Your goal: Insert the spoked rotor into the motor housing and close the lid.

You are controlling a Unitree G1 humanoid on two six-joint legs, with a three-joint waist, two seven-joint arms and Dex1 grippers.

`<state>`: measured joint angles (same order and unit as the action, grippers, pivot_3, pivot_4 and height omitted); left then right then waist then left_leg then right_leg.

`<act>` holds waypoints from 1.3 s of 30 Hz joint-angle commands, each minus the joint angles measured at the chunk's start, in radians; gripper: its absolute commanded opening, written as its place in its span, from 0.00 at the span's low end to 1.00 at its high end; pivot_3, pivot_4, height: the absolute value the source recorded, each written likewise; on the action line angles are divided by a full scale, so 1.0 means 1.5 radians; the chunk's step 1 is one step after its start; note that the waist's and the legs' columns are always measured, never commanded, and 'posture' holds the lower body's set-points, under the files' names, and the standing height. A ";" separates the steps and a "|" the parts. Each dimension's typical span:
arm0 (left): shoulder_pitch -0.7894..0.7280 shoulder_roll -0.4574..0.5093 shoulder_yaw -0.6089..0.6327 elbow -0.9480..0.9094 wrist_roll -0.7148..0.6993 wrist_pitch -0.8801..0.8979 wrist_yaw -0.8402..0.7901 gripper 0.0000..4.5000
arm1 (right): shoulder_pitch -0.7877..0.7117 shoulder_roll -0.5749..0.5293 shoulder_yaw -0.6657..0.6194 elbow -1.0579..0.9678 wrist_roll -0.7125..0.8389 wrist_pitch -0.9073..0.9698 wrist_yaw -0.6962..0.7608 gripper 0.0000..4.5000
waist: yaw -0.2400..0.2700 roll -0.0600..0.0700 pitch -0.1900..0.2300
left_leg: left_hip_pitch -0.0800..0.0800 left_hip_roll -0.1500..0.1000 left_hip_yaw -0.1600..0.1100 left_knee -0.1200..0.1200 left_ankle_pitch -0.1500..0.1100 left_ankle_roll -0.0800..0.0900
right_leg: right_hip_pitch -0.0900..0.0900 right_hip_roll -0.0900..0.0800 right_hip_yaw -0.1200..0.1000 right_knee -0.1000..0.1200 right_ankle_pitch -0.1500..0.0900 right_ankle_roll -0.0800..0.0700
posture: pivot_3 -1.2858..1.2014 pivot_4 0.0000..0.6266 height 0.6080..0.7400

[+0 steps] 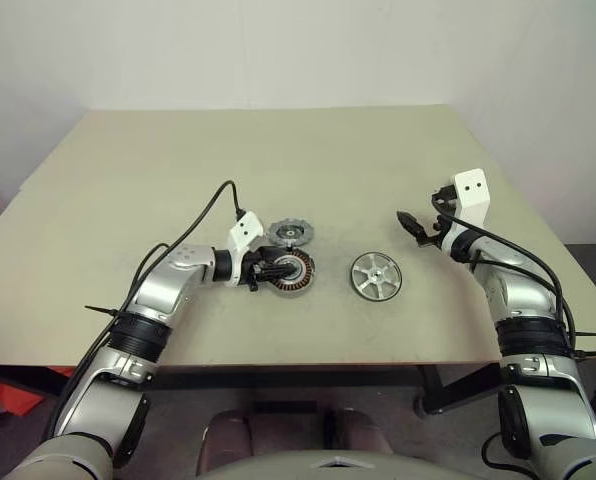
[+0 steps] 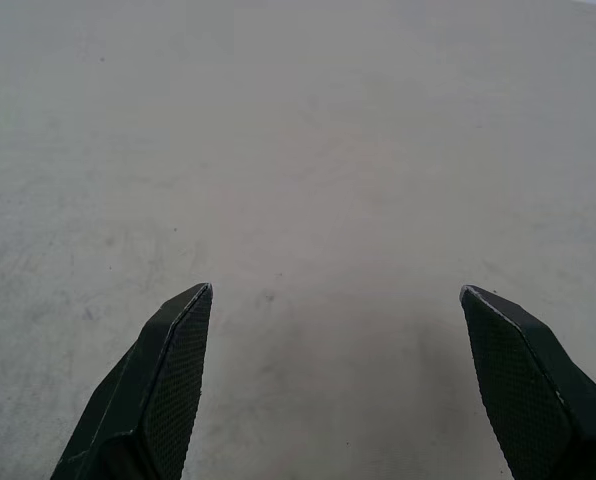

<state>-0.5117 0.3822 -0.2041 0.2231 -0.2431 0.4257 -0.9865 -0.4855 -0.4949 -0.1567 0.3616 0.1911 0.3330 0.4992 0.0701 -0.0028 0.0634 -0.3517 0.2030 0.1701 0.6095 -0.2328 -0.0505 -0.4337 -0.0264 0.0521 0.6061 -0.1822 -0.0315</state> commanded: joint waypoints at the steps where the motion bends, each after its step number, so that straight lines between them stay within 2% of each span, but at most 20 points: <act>1: -0.030 -0.008 0.045 -0.009 -0.024 -0.006 0.020 0.53 | -0.005 0.000 -0.009 -0.046 0.010 -0.012 0.001 1.00 | 0.000 0.000 0.000 | 0.000 0.000 0.000 0.000 0.000 0.000 | 0.000 0.000 0.000 0.000 0.000 0.000 | 0.52 0.00 1.00; 7: -0.059 -0.026 0.145 0.012 -0.069 0.001 0.092 0.53 | 0.003 0.010 0.033 -0.197 0.019 0.041 0.020 1.00 | -0.002 0.000 0.000 | 0.000 0.000 0.000 0.000 0.000 0.000 | 0.000 0.000 0.000 0.000 0.000 0.000 | 0.52 0.00 1.00; 13: -0.041 -0.023 0.163 0.022 -0.061 -0.008 0.128 0.53 | 0.019 0.009 0.135 -0.318 -0.006 0.120 0.053 1.00 | 0.001 0.000 0.000 | 0.001 0.000 -0.001 -0.002 0.000 -0.001 | 0.002 0.000 -0.001 0.000 0.000 0.000 | 0.52 0.00 1.00; 17: -0.037 -0.022 0.167 0.031 -0.056 -0.016 0.147 0.53 | 0.013 0.011 0.200 -0.342 -0.022 0.143 0.078 1.00 | 0.002 0.000 0.000 | 0.000 0.000 -0.003 -0.001 0.001 -0.001 | 0.002 0.000 -0.003 -0.001 -0.001 0.000 | 0.52 0.00 1.00; 20: -0.036 -0.021 0.165 0.039 -0.051 -0.024 0.155 0.54 | 0.004 0.017 0.236 -0.339 -0.030 0.145 0.092 0.86 | 0.002 0.000 0.000 | 0.000 0.000 -0.004 -0.001 0.001 -0.002 | 0.002 0.000 -0.004 0.000 -0.001 -0.001 | 0.52 0.00 1.00; 27: -0.023 -0.018 0.166 0.031 -0.052 -0.024 0.161 0.54 | -0.012 0.037 0.283 -0.353 -0.035 0.173 0.109 0.31 | 0.001 0.000 0.000 | 0.000 0.000 -0.006 -0.002 0.001 -0.003 | 0.002 0.000 -0.005 0.000 -0.001 -0.001 | 0.52 0.00 1.00; 30: -0.017 -0.017 0.167 0.032 -0.050 -0.025 0.166 0.54 | -0.016 0.060 0.309 -0.383 -0.022 0.203 0.123 0.31 | 0.000 0.000 0.000 | -0.001 0.000 -0.007 -0.002 0.002 -0.003 | 0.002 0.000 -0.006 0.000 -0.001 -0.001 | 0.52 0.00 1.00; 32: -0.017 -0.017 0.167 0.034 -0.048 -0.026 0.169 0.54 | -0.015 0.076 0.326 -0.377 -0.025 0.211 0.125 0.24 | 0.000 0.000 0.000 | -0.001 0.001 -0.008 -0.002 0.002 -0.004 | 0.002 0.000 -0.007 0.000 -0.001 -0.002 | 0.52 0.00 1.00; 35: -0.016 -0.017 0.167 0.033 -0.047 -0.026 0.172 0.54 | -0.018 0.090 0.344 -0.351 -0.036 0.218 0.124 0.03 | 0.001 0.000 0.000 | -0.001 0.001 -0.010 -0.002 0.003 -0.004 | 0.003 0.000 -0.009 0.000 -0.002 -0.003 | 0.52 0.00 1.00; 39: -0.015 -0.014 0.166 0.033 -0.044 -0.024 0.173 0.54 | -0.027 0.108 0.352 -0.324 -0.038 0.223 0.122 0.01 | 0.002 0.000 0.000 | -0.001 0.001 -0.013 -0.002 0.003 -0.005 | 0.005 0.000 -0.011 0.000 -0.002 -0.003 | 0.52 0.00 1.00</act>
<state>-0.5278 0.3518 0.0331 0.2998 -0.3088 0.4017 -0.7320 -0.4956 -0.3426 0.3706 -0.1202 0.1386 0.6693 0.6826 0.0728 -0.0029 0.0639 -0.3531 0.2040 0.1499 0.6065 -0.2282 -0.0584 -0.4266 -0.0268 0.0349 0.6065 -0.1854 -0.0362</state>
